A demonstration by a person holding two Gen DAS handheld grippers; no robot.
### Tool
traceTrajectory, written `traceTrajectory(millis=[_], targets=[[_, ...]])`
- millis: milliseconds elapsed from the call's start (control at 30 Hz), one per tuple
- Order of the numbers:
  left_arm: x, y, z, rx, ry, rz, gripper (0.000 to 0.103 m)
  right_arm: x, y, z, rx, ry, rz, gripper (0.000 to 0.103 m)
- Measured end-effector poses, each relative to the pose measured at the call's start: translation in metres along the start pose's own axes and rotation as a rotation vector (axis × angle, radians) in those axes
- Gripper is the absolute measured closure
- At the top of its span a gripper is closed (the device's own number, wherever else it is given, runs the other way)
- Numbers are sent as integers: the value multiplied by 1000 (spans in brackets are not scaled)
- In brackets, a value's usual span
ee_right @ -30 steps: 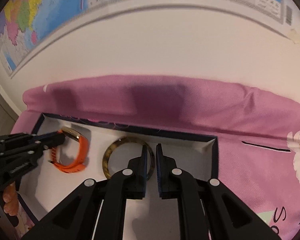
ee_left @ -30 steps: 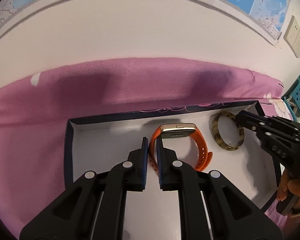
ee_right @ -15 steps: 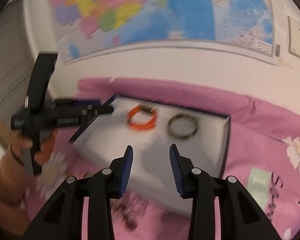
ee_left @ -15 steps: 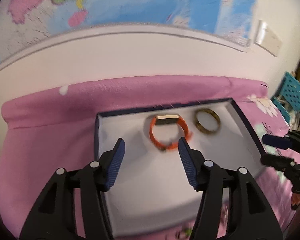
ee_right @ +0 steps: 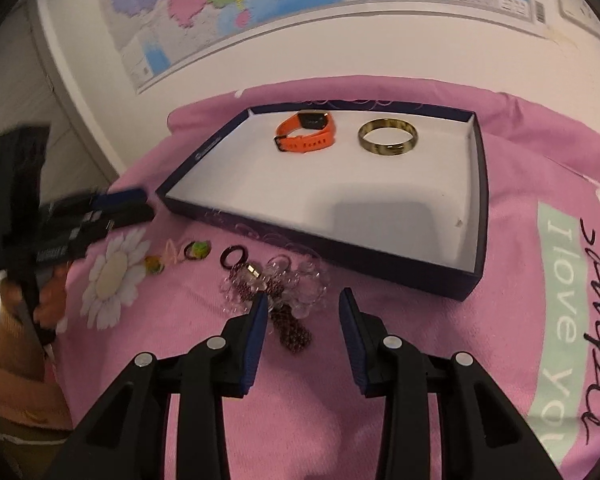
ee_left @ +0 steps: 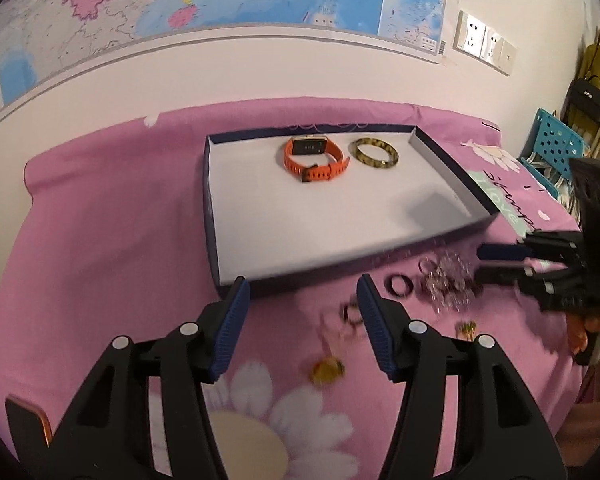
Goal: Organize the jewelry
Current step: 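Move the left gripper to the pink pendant ring while the right gripper reaches the crystal bracelet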
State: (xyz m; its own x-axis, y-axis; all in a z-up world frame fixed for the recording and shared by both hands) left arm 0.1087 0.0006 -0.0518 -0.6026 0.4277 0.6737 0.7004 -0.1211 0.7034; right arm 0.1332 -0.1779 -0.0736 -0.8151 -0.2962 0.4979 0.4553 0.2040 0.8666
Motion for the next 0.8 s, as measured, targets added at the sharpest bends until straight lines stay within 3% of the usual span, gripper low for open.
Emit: traceTrajectory(millis=[233, 533, 633, 800], targets=[[10, -22, -14, -38, -15, 3, 44, -13, 10, 3, 52, -60, -4, 69], [3, -46, -24, -58, -54, 59, 40, -25, 7, 4, 62, -49, 15, 69], [0, -50, -22, -50, -51, 71, 40, -25, 5, 7, 71, -44, 15, 83], [-4, -51, -18, -38, -53, 78, 41, -21, 3, 9, 70, -45, 0, 92]])
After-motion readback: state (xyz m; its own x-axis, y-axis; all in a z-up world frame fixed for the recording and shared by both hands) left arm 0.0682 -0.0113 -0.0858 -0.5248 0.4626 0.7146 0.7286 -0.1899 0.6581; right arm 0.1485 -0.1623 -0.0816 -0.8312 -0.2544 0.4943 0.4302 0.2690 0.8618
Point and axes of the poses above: each gripper's, at about its wrist camera, not at the fingertips, and x roughly against the way its jaws point, z to its left, y to its top, the point moved 10 cm from there along -x, roughly the way its jaws point, and after that the axes turned 13 degrees about -y, right-handed, at the moved point
